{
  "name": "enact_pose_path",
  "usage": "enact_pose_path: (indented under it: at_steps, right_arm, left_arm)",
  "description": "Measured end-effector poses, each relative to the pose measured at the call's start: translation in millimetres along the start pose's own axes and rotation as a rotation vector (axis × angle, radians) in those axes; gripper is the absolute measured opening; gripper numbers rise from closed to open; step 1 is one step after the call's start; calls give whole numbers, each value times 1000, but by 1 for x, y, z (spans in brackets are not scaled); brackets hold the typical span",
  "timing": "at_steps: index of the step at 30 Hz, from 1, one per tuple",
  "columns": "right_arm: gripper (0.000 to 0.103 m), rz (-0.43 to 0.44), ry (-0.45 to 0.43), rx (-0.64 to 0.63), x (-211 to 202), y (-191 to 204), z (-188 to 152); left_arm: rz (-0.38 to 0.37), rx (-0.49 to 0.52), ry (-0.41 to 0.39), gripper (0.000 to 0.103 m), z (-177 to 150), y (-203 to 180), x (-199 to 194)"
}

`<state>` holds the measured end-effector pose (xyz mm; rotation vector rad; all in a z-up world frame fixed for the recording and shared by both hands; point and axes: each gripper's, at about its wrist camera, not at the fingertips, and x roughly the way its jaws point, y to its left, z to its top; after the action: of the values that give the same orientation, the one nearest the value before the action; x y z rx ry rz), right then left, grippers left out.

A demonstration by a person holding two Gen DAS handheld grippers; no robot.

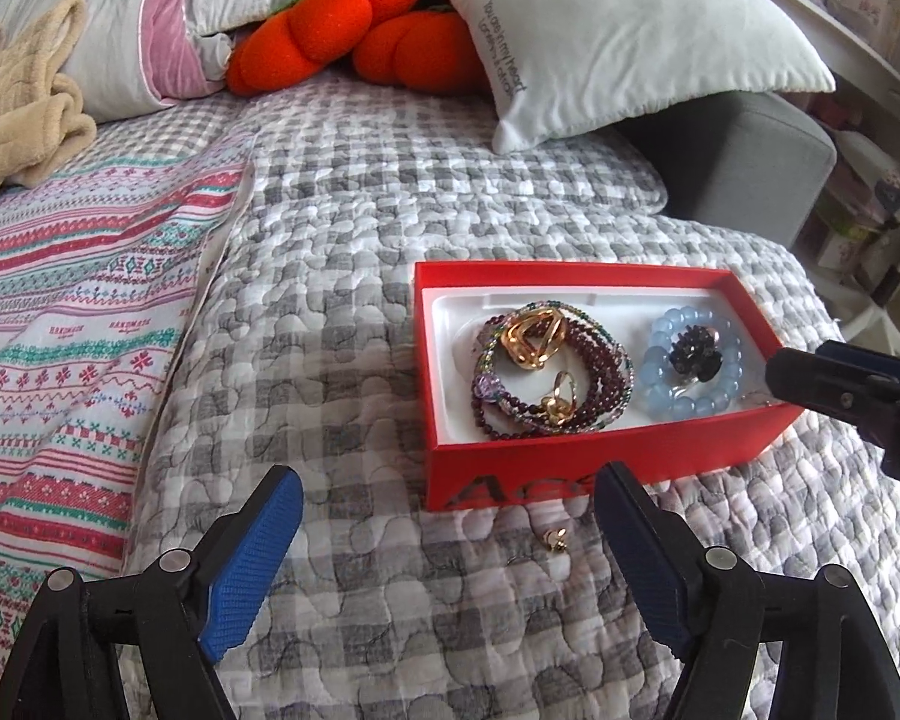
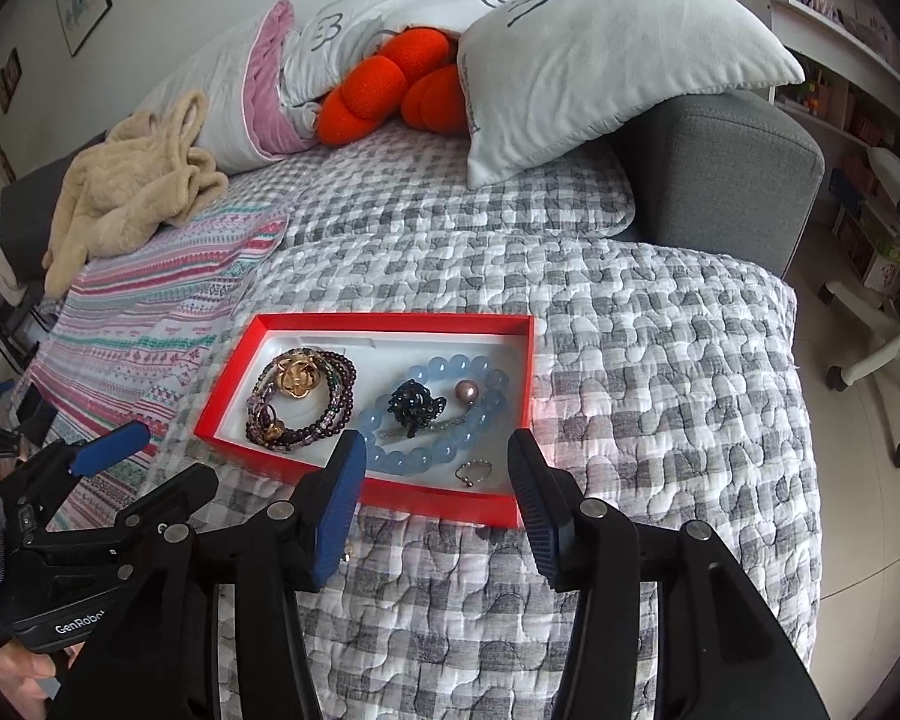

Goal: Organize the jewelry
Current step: 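Withdraw both open grippers toward the two small stud earrings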

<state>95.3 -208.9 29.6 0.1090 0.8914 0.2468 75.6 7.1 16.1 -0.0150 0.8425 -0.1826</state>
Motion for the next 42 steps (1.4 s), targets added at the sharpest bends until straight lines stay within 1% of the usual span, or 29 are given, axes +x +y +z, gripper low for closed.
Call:
enact_pose_path:
  at_steps: [3,7,10,14,23,26,27,28,29,30,31,32,33,35,37,39,42]
  right_arm:
    - [55,-42,22,12,-3,-6,-5]
    - [55,-102,102,65,2,-21,-16]
    - [55,-112,152,89,6,-29,-24]
    - [55,-127,176,79,7,-33,-32]
    - [55,-139,196,58,6,-33,-39]
    - [55,-139,199,63,6,-33,-42]
    - [55,-137,200,67,5,-33,-42]
    - [55,-136,201,66,4,-33,-43]
    - [55,-135,200,61,4,-34,-43]
    - [55,-137,199,55,4,-34,-44]
    - [55,-141,199,49,4,-33,-44]
    - [55,-143,202,45,5,-33,-45]
    - [55,-143,208,42,6,-34,-46]
    - [55,-143,221,44,9,-36,-49]
    - [55,-142,233,48,11,-38,-50]
    - [55,-144,233,44,11,-38,-51]
    - [55,-145,233,35,11,-39,-51]
  left_arm:
    - [35,-20,29,86,-6,2,3]
    - [72,-15,78,86,-16,2,13]
    - [90,1,106,86,-24,2,19]
    - [99,31,125,86,-31,-1,24]
    - [78,109,155,86,-39,-17,29]
    - [48,118,152,86,-40,-24,29]
    - [35,119,151,84,-40,-26,29]
    - [21,121,154,77,-40,-28,30]
    - [4,121,160,74,-39,-30,31]
    - [-23,118,168,68,-38,-32,32]
    - [-52,108,177,58,-37,-33,33]
    - [-72,99,181,53,-36,-34,34]
    - [-80,96,179,47,-36,-35,34]
    - [-81,99,177,42,-34,-37,37]
    - [-77,99,172,29,-32,-38,40]
    - [-89,101,176,21,-30,-41,43]
    - [-86,104,172,20,-29,-44,47]
